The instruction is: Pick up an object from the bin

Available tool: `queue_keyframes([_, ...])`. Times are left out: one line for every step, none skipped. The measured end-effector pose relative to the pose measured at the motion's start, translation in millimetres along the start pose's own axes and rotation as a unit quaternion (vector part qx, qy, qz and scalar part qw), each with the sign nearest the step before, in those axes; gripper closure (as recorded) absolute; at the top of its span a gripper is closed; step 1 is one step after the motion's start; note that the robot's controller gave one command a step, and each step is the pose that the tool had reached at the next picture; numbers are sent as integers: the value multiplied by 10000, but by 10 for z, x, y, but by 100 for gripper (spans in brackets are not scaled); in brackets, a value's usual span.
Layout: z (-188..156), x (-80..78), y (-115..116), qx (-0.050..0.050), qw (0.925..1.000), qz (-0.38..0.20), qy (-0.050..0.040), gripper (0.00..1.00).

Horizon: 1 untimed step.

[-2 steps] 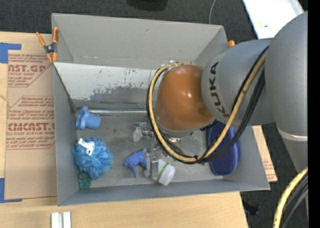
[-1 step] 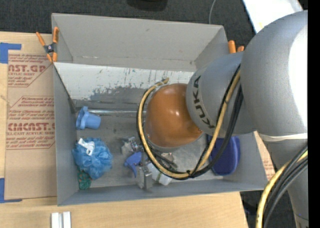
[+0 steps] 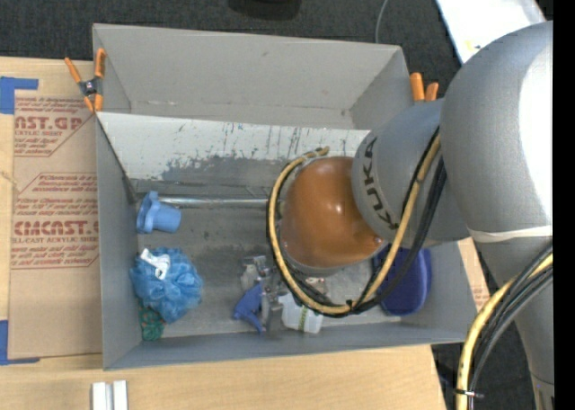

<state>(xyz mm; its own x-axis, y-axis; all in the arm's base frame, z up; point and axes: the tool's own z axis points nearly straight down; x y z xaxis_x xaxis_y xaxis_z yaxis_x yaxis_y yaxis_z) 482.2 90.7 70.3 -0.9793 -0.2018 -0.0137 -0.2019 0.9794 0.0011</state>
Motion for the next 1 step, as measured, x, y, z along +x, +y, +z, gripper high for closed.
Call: queue_keyframes([0, 0, -1, -2, 10000, 4, 0, 100])
